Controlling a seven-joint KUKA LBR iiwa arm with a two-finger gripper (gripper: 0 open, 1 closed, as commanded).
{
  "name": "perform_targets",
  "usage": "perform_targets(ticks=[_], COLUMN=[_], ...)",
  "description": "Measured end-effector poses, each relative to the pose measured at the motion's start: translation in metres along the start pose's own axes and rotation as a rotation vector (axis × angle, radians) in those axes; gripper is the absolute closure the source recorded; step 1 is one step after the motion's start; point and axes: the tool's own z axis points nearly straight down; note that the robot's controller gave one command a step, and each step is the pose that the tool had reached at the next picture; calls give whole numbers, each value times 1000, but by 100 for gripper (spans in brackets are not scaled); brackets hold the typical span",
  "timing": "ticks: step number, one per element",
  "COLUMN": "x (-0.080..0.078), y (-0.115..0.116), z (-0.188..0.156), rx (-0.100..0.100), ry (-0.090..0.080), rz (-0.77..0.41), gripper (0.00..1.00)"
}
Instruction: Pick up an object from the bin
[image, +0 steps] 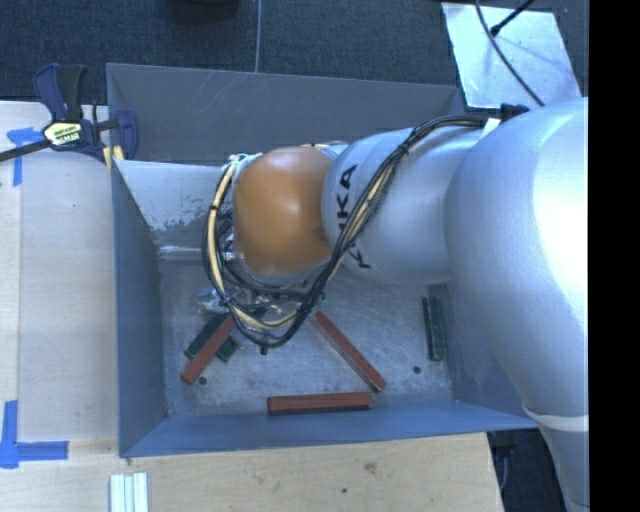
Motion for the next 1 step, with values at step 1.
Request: perform_targets(ticks=[1], x=[45], y=[61], z=[-120], rx=[1], ry=[-4], rz=[-255], gripper=[100])
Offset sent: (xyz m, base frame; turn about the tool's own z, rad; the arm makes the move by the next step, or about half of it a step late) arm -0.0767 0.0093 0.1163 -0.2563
